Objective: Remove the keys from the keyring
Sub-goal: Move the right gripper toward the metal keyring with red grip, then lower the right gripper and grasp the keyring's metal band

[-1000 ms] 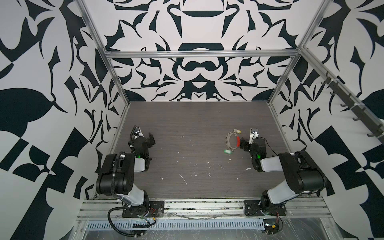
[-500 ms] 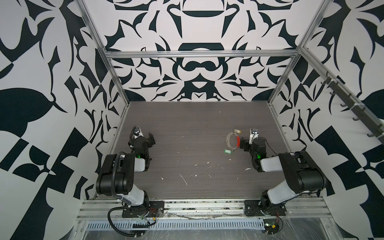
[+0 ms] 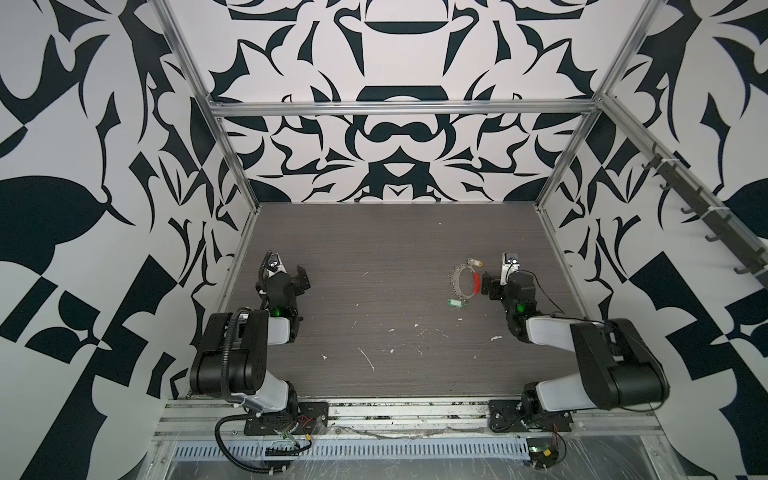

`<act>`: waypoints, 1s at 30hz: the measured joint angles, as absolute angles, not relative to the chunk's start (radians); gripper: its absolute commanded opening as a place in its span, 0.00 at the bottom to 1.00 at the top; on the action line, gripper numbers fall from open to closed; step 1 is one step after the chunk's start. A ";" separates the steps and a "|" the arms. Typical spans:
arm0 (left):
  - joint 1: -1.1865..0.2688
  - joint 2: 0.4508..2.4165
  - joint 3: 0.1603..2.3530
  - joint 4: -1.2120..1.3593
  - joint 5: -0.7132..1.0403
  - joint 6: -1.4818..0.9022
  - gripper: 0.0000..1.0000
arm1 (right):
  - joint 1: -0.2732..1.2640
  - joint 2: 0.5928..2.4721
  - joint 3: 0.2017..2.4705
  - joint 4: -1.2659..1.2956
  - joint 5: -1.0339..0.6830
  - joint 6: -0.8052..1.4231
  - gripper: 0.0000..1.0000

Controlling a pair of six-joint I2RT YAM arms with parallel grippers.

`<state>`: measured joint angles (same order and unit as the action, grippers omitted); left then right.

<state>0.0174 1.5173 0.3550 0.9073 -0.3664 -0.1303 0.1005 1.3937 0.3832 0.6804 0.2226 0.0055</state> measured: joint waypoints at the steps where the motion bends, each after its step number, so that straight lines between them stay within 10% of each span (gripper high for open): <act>1: 0.014 1.500 0.360 0.882 -0.374 -0.131 1.00 | 0.101 1.356 0.400 0.651 0.226 0.012 1.00; 19: 0.049 1.261 0.775 0.086 -0.392 -0.758 1.00 | 0.099 1.258 0.662 0.198 0.155 0.531 0.87; 30: 0.092 1.216 0.670 0.067 -0.062 -0.936 0.99 | 0.099 1.549 0.897 0.017 -0.057 0.452 0.50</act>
